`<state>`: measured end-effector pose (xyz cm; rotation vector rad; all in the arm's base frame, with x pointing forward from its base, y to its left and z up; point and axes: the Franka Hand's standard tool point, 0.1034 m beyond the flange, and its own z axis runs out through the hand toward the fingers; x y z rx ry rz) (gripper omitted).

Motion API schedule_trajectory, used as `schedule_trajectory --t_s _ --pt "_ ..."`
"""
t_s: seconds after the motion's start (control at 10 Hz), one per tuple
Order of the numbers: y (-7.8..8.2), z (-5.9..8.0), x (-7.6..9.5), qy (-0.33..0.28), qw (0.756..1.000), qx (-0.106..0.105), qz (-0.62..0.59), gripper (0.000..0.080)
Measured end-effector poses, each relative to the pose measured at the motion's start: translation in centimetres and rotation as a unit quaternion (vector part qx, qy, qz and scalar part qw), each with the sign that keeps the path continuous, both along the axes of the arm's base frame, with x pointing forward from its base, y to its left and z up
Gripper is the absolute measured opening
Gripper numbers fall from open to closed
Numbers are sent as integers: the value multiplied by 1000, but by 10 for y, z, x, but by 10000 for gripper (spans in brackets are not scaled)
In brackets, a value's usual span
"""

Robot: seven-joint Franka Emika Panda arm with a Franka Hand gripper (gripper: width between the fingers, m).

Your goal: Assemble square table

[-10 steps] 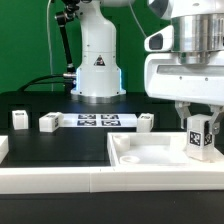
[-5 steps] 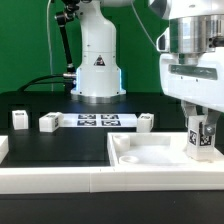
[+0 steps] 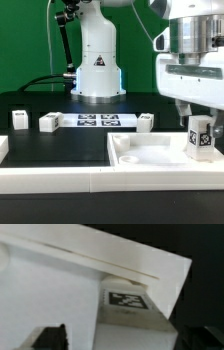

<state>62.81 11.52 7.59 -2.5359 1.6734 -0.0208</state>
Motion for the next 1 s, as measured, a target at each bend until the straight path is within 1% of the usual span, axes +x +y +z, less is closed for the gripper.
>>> schedule_trajectory --t_s 0.1,0.2,0.4,0.6,0.7,0.9,1.0 --pt "1 0 0 -4 999 -2 33 616" --pt "0 1 2 -13 997 -6 81 640" --pt "0 0 2 -18 989 -12 147 647" --pt "0 0 2 -24 974 -19 225 649" --pt "2 0 1 -25 964 -26 265 649" --pt "4 0 1 -31 930 -35 364 649" --pt "6 0 1 -32 924 -36 378 649"
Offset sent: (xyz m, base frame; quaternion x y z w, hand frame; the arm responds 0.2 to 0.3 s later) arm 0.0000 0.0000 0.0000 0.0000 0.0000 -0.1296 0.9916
